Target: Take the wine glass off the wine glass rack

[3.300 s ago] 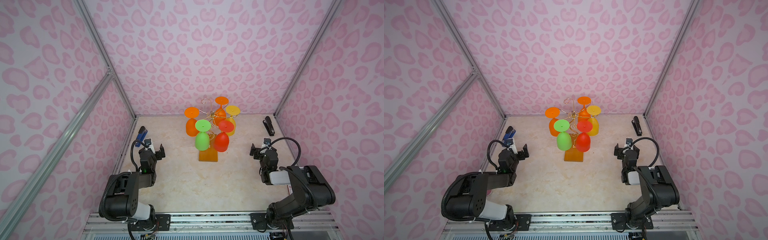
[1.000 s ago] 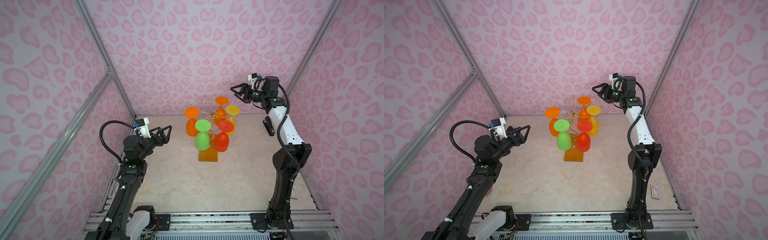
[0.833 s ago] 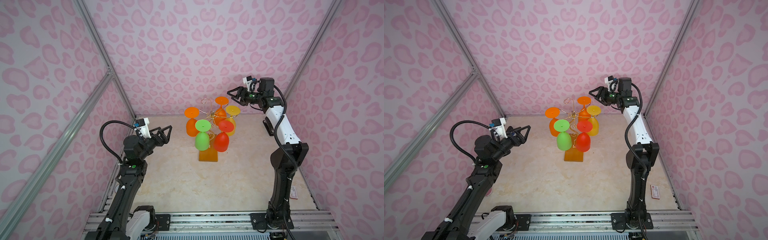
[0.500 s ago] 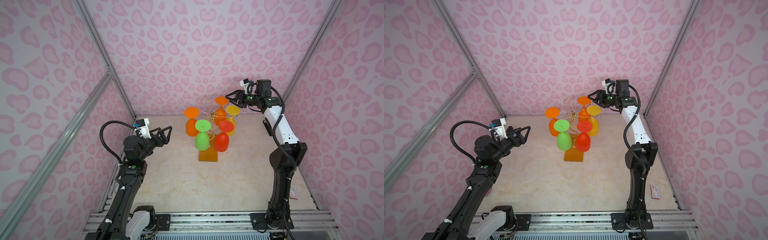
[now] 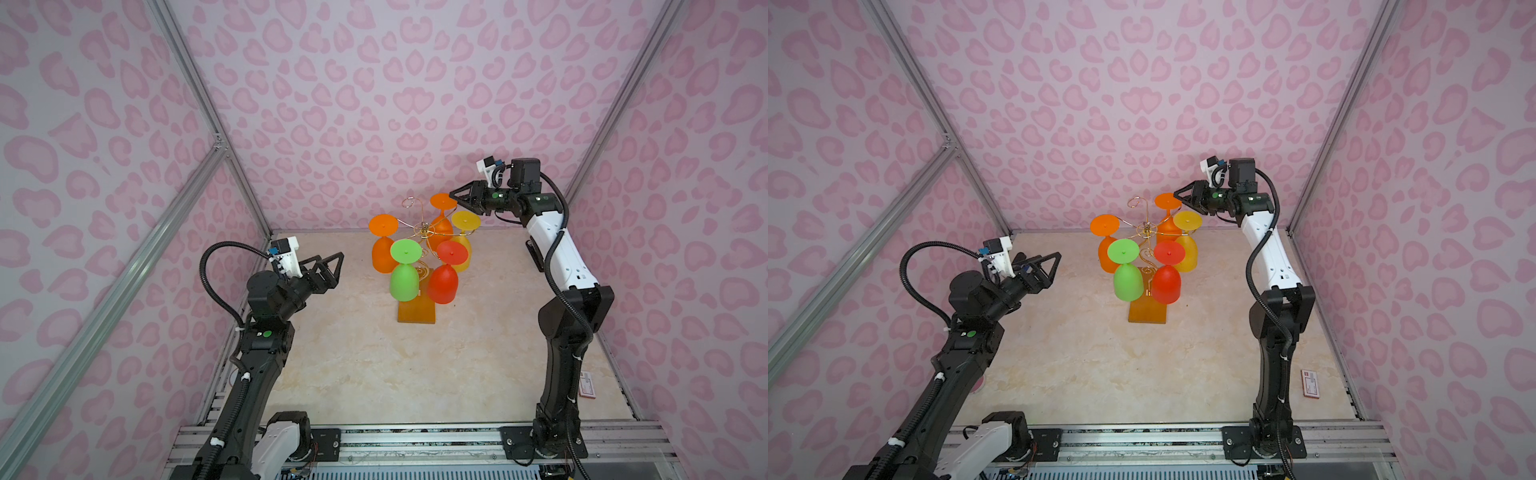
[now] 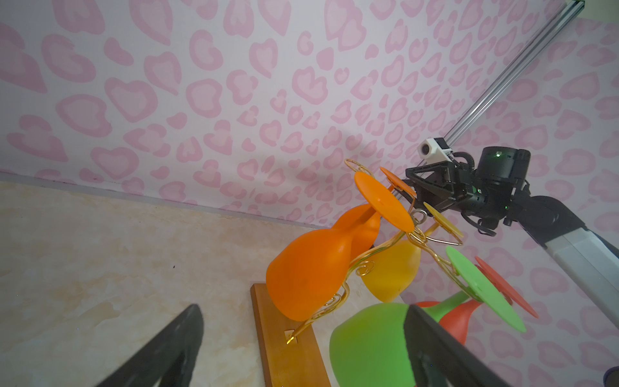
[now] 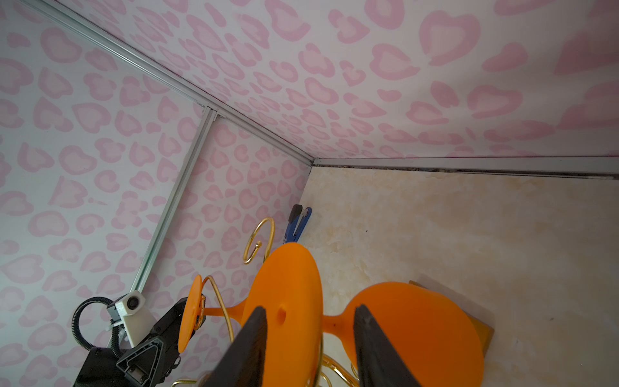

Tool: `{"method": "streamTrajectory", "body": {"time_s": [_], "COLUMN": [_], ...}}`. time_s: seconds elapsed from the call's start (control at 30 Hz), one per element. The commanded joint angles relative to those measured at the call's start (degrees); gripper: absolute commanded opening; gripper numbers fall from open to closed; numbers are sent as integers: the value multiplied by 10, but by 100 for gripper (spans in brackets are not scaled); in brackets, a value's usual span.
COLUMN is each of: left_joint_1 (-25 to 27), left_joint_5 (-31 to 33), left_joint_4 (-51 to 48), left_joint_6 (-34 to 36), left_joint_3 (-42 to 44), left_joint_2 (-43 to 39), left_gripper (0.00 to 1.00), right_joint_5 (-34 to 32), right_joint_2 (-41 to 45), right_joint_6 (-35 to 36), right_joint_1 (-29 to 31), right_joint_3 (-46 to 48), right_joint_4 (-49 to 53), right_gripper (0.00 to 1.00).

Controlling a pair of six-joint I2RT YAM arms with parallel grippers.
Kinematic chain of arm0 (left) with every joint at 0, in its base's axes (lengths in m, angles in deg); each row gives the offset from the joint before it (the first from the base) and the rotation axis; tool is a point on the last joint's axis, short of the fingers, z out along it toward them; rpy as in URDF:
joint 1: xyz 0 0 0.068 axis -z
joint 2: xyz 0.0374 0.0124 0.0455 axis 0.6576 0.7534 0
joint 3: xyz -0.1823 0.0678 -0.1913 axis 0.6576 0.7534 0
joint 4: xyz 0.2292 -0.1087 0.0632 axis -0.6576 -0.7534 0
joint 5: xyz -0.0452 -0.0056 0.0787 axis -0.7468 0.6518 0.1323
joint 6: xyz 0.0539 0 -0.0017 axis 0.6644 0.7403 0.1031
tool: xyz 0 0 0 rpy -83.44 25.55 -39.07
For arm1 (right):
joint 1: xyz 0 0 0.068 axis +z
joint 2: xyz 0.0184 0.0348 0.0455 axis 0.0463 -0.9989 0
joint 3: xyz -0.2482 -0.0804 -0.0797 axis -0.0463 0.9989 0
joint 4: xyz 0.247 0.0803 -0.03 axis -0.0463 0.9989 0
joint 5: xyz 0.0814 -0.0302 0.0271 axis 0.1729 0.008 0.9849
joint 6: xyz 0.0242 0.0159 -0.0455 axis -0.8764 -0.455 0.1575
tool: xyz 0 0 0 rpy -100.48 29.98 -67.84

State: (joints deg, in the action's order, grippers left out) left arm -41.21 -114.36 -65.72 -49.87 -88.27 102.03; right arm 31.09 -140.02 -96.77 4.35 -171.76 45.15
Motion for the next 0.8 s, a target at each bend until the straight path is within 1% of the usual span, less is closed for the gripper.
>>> {"method": "streamTrajectory", "body": {"time_s": [0.0, 0.37, 0.77], "left_joint_1": [0, 0, 0], "left_joint_5": [3, 4, 7], "left_joint_4": [0, -3, -7], "left_joint_6": [9, 11, 13], "left_joint_3": [1, 1, -1], "left_joint_2": [-4, -3, -3], "left_gripper": [95, 95, 95], "right_joint_5": [9, 13, 17], "right_joint_2": [1, 1, 2], "right_joint_6": [4, 14, 21], "right_joint_1": [1, 6, 6], "right_joint_3": [-3, -4, -6], "right_joint_4": [-6, 2, 13], "right_gripper": [41, 34, 24]}}
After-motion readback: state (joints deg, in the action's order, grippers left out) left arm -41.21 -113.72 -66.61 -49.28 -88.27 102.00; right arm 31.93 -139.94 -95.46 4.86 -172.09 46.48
